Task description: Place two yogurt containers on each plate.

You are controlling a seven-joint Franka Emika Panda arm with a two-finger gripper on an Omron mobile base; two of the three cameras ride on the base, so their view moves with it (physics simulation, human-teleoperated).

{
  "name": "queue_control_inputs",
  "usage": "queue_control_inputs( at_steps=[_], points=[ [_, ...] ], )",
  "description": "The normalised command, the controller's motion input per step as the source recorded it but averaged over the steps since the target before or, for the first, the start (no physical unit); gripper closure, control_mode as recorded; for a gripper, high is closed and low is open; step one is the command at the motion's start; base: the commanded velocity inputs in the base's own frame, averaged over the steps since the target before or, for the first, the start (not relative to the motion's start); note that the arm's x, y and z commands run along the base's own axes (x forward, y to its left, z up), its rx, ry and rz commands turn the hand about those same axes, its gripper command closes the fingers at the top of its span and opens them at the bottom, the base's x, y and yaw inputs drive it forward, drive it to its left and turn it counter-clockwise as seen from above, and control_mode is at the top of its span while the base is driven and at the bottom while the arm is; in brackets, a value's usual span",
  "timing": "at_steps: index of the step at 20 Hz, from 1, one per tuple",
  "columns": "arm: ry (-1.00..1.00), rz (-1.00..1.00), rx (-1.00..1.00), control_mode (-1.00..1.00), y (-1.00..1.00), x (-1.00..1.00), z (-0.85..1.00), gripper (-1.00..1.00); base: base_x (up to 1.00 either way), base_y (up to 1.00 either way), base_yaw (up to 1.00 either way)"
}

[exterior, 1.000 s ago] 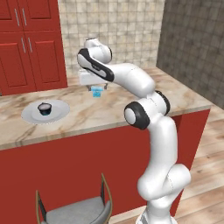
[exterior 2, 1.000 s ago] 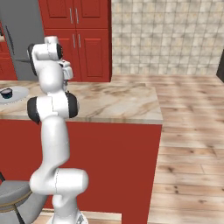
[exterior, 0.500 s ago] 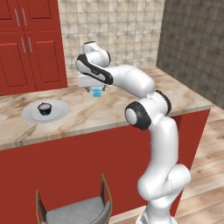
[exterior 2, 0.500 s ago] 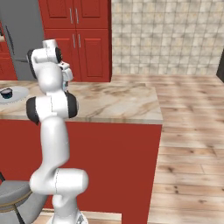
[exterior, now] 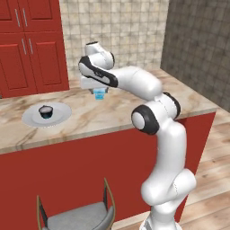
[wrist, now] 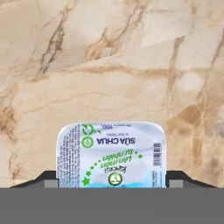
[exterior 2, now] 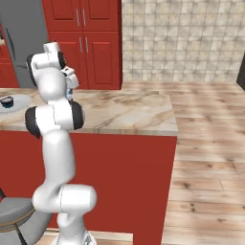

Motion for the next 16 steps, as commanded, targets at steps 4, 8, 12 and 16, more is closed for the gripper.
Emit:
queue_control_inputs(
  at_steps=[4, 8, 12, 16],
  points=[
    [-0.08, 0.0, 0.07, -1.0, 0.18, -0.75, 0.4, 1.0, 0.0, 0.0, 0.0],
    [-0.01, 0.0, 0.18, -1.0, 0.71, -0.79, 0.73, 1.0, 0.0, 0.0, 0.0],
    [-0.02, 0.0, 0.23, -1.0, 0.9, -0.51, 0.5, 1.0, 0.0, 0.0, 0.0],
    [-0.08, 0.0, 0.22, -1.0, 0.86, -0.17, -0.09, 1.0, 0.0, 0.0, 0.0]
  ],
)
